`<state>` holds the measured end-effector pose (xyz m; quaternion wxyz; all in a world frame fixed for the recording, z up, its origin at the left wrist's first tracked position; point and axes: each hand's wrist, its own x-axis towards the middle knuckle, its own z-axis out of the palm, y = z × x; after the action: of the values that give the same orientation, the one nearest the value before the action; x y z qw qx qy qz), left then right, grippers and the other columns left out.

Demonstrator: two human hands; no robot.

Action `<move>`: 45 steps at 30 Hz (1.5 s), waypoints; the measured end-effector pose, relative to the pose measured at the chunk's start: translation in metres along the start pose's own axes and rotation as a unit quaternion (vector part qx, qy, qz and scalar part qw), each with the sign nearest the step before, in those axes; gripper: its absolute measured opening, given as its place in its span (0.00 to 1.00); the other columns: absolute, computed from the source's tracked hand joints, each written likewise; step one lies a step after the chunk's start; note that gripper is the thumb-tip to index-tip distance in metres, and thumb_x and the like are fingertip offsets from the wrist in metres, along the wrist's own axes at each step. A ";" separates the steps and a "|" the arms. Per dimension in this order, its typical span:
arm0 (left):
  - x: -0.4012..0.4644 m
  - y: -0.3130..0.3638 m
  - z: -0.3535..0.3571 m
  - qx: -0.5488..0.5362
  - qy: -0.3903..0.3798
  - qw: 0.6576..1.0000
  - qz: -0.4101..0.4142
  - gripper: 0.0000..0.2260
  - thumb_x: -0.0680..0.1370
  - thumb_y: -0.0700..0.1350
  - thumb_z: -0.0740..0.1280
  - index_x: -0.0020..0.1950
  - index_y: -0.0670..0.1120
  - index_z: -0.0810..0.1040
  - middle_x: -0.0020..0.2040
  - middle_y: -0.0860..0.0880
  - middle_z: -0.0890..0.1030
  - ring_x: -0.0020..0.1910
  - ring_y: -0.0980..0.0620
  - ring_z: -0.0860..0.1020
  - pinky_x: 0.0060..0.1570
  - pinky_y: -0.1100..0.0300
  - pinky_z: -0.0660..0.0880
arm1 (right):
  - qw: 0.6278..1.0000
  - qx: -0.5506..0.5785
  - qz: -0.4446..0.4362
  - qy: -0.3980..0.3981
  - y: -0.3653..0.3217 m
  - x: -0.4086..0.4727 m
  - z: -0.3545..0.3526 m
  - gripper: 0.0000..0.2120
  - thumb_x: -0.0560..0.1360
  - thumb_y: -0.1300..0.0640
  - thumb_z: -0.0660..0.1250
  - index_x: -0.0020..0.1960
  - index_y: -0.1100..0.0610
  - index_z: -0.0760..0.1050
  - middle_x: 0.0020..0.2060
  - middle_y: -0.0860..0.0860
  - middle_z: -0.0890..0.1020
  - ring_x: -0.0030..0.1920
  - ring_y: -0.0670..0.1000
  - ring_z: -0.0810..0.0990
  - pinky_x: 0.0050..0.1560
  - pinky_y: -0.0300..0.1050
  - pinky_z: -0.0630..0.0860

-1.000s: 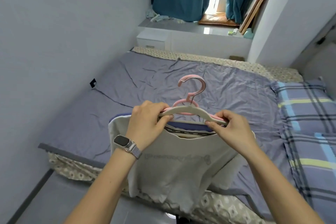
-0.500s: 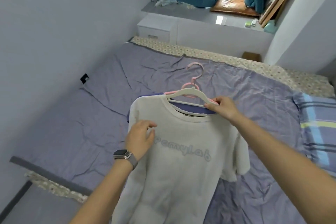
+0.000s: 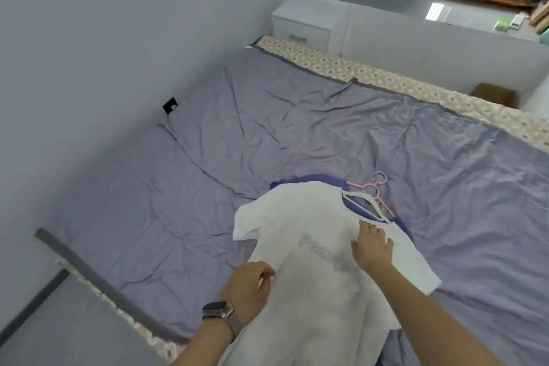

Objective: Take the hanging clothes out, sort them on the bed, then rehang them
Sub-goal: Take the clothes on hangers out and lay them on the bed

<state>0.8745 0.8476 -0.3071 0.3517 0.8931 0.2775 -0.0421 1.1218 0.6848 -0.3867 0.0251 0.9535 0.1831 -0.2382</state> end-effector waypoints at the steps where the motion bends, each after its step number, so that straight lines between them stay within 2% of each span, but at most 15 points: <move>1: -0.004 -0.005 0.002 -0.006 0.000 1.000 -0.010 0.17 0.75 0.51 0.54 0.50 0.47 0.80 0.42 0.56 0.76 0.43 0.59 0.74 0.45 0.72 0.65 | 0.999 -0.005 -0.028 -0.017 -0.008 -0.013 0.012 0.28 0.79 0.48 0.56 0.75 0.52 0.53 0.72 0.51 0.64 0.72 0.54 0.62 0.70 0.54 0.60; 3: -0.011 -0.015 0.005 -0.021 0.005 0.999 -0.031 0.22 0.71 0.55 0.50 0.47 0.47 0.81 0.41 0.53 0.78 0.41 0.58 0.75 0.44 0.68 0.69 | 0.995 -0.007 -0.089 -0.040 -0.025 -0.040 0.028 0.28 0.79 0.47 0.56 0.75 0.51 0.53 0.71 0.49 0.65 0.71 0.53 0.63 0.68 0.50 0.63; 4: -0.015 -0.020 0.005 -0.027 0.013 0.999 -0.041 0.20 0.71 0.54 0.52 0.46 0.47 0.81 0.40 0.53 0.79 0.40 0.59 0.74 0.44 0.67 0.70 | 0.992 0.000 -0.119 -0.048 -0.033 -0.053 0.033 0.27 0.79 0.47 0.56 0.75 0.51 0.54 0.71 0.49 0.65 0.70 0.52 0.64 0.68 0.49 0.64; 7: -0.031 -0.033 -0.008 -0.039 0.055 0.995 -0.075 0.12 0.71 0.46 0.60 0.44 0.45 0.82 0.38 0.51 0.81 0.44 0.57 0.73 0.44 0.69 0.69 | 0.982 0.051 -0.168 -0.068 -0.058 -0.080 0.037 0.26 0.79 0.48 0.56 0.75 0.52 0.57 0.71 0.50 0.67 0.70 0.54 0.65 0.67 0.47 0.64; 9: -0.046 -0.036 -0.023 -0.044 0.060 0.993 -0.092 0.12 0.73 0.46 0.60 0.46 0.45 0.82 0.42 0.48 0.82 0.41 0.58 0.75 0.45 0.68 0.70 | 0.975 0.097 -0.183 -0.079 -0.077 -0.093 0.032 0.24 0.79 0.48 0.58 0.73 0.53 0.60 0.68 0.52 0.70 0.68 0.55 0.67 0.66 0.47 0.66; 13: -0.105 -0.047 -0.058 -0.031 0.087 0.987 -0.131 0.08 0.78 0.43 0.62 0.53 0.46 0.80 0.49 0.49 0.81 0.49 0.52 0.78 0.48 0.66 0.70 | 0.957 0.125 -0.239 -0.105 -0.125 -0.135 0.011 0.27 0.75 0.48 0.65 0.70 0.54 0.64 0.65 0.53 0.74 0.64 0.54 0.72 0.64 0.48 0.70; 15: -0.145 -0.054 -0.073 -0.037 0.107 0.981 -0.158 0.09 0.78 0.43 0.61 0.55 0.47 0.79 0.51 0.48 0.81 0.51 0.51 0.78 0.50 0.65 0.71 | 0.948 0.113 -0.277 -0.110 -0.151 -0.170 0.001 0.28 0.73 0.48 0.67 0.70 0.54 0.65 0.64 0.52 0.74 0.63 0.54 0.72 0.62 0.47 0.71; 19: -0.251 -0.066 -0.100 -0.050 0.173 0.961 -0.210 0.10 0.78 0.42 0.60 0.56 0.48 0.78 0.52 0.50 0.79 0.50 0.53 0.77 0.47 0.69 0.68 | 0.920 0.103 -0.362 -0.111 -0.202 -0.263 -0.009 0.28 0.73 0.49 0.69 0.69 0.56 0.67 0.66 0.52 0.73 0.65 0.52 0.72 0.64 0.44 0.69; 22: -0.351 -0.081 -0.112 -0.063 0.228 0.935 -0.263 0.10 0.78 0.43 0.59 0.55 0.49 0.78 0.52 0.49 0.80 0.49 0.51 0.79 0.50 0.63 0.73 | 0.888 0.058 -0.442 -0.113 -0.241 -0.350 -0.005 0.28 0.74 0.49 0.68 0.70 0.57 0.66 0.66 0.53 0.73 0.66 0.52 0.72 0.63 0.43 0.68; 25: -0.459 -0.094 -0.110 -0.069 0.276 0.900 -0.330 0.11 0.77 0.43 0.60 0.56 0.48 0.78 0.53 0.49 0.80 0.52 0.50 0.78 0.51 0.63 0.71 | 0.841 0.031 -0.528 -0.116 -0.273 -0.448 0.011 0.26 0.74 0.49 0.68 0.68 0.58 0.68 0.64 0.54 0.75 0.64 0.52 0.74 0.61 0.41 0.68; 31: -0.685 -0.104 -0.069 -0.102 0.349 0.805 -0.469 0.13 0.76 0.44 0.62 0.60 0.46 0.75 0.56 0.49 0.79 0.55 0.50 0.77 0.55 0.62 0.71 | 0.730 -0.021 -0.664 -0.158 -0.304 -0.654 0.073 0.25 0.72 0.49 0.70 0.66 0.56 0.70 0.60 0.53 0.78 0.59 0.52 0.77 0.60 0.41 0.70; 37: -0.873 -0.081 -0.018 -0.120 0.466 0.651 -0.587 0.12 0.77 0.41 0.61 0.59 0.45 0.76 0.54 0.46 0.81 0.53 0.46 0.78 0.53 0.61 0.70 | 0.604 -0.058 -0.754 -0.252 -0.294 -0.828 0.148 0.23 0.73 0.51 0.70 0.65 0.55 0.70 0.57 0.52 0.78 0.57 0.52 0.77 0.59 0.44 0.73; 40: -0.939 -0.068 0.005 -0.137 0.504 0.580 -0.625 0.12 0.77 0.42 0.60 0.59 0.45 0.75 0.52 0.44 0.81 0.51 0.45 0.78 0.52 0.58 0.73 | 0.525 -0.090 -0.794 -0.293 -0.286 -0.899 0.183 0.21 0.73 0.52 0.69 0.64 0.54 0.70 0.52 0.49 0.78 0.51 0.48 0.77 0.55 0.39 0.73; 42: -0.974 -0.060 0.019 -0.155 0.529 0.536 -0.639 0.13 0.77 0.41 0.60 0.60 0.45 0.75 0.51 0.46 0.81 0.49 0.47 0.79 0.52 0.59 0.74 | 0.481 -0.110 -0.808 -0.323 -0.283 -0.944 0.203 0.19 0.73 0.53 0.70 0.62 0.54 0.71 0.49 0.48 0.78 0.49 0.47 0.77 0.52 0.35 0.72; 45: -1.018 -0.051 0.032 -0.187 0.574 0.465 -0.648 0.13 0.76 0.40 0.62 0.60 0.45 0.75 0.44 0.52 0.80 0.44 0.52 0.78 0.47 0.64 0.71 | 0.421 -0.137 -0.822 -0.358 -0.281 -1.008 0.231 0.17 0.73 0.57 0.70 0.61 0.56 0.73 0.47 0.48 0.79 0.46 0.49 0.78 0.49 0.33 0.71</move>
<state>-0.0058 0.3830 -0.0863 0.1439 0.1942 0.9172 0.3167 0.0914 0.5753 -0.1133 0.0114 0.1625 0.8845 -0.4372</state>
